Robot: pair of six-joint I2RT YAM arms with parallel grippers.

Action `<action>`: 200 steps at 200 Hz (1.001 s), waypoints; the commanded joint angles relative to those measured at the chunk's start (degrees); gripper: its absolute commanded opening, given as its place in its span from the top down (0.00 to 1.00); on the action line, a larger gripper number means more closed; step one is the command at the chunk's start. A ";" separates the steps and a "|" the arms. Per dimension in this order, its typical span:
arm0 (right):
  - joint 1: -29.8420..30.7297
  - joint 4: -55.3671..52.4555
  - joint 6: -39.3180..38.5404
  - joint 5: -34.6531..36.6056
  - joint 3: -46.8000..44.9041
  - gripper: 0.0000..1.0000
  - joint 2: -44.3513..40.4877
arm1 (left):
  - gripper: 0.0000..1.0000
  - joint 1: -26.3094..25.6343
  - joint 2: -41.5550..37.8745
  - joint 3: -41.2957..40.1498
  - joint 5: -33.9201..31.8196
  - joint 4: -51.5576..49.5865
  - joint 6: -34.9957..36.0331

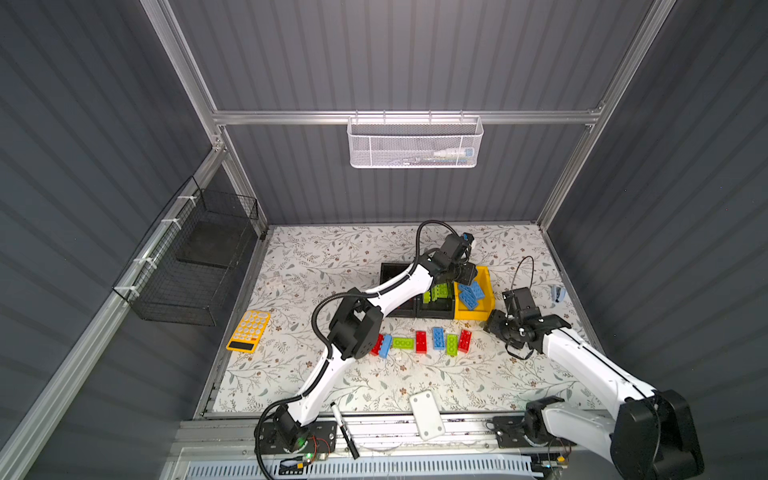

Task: Sort the legos into containers by color
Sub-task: Place the lego in the container, then pick up the lego from the center of the table.

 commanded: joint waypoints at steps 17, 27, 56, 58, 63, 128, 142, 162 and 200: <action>0.63 -3.70 -1.48 -0.40 1.85 0.33 2.28 | 0.46 -0.25 0.27 3.38 1.08 -1.76 0.41; 1.14 -3.76 -1.60 -0.40 2.13 0.32 2.42 | 0.38 -0.17 -0.19 3.58 -0.13 -2.06 0.57; 3.43 -3.58 -0.75 -0.96 2.74 0.31 3.17 | 0.28 0.15 -3.79 2.51 -5.10 -2.93 2.88; 3.69 -3.52 -0.68 -0.89 2.75 0.31 3.20 | 0.28 0.22 -4.21 2.18 -5.32 -2.81 3.02; 4.54 -3.26 -0.48 -1.00 2.84 0.31 3.44 | 0.27 0.36 -5.31 1.20 -5.91 -2.36 3.10; 15.45 -0.35 4.99 -1.43 4.45 0.28 10.01 | 0.27 9.38 -21.67 -21.41 -5.54 7.04 -2.05; 16.39 -0.08 5.59 -1.08 4.83 0.28 11.71 | 0.27 11.25 -24.66 -26.17 -6.32 8.18 -2.74; 16.75 0.05 6.31 -0.74 5.22 0.28 13.59 | 0.27 12.87 -28.09 -30.98 -7.64 8.43 -3.01; 16.89 1.38 6.55 0.24 5.56 0.35 16.51 | 0.27 14.33 -31.21 -35.87 -8.47 8.56 -3.39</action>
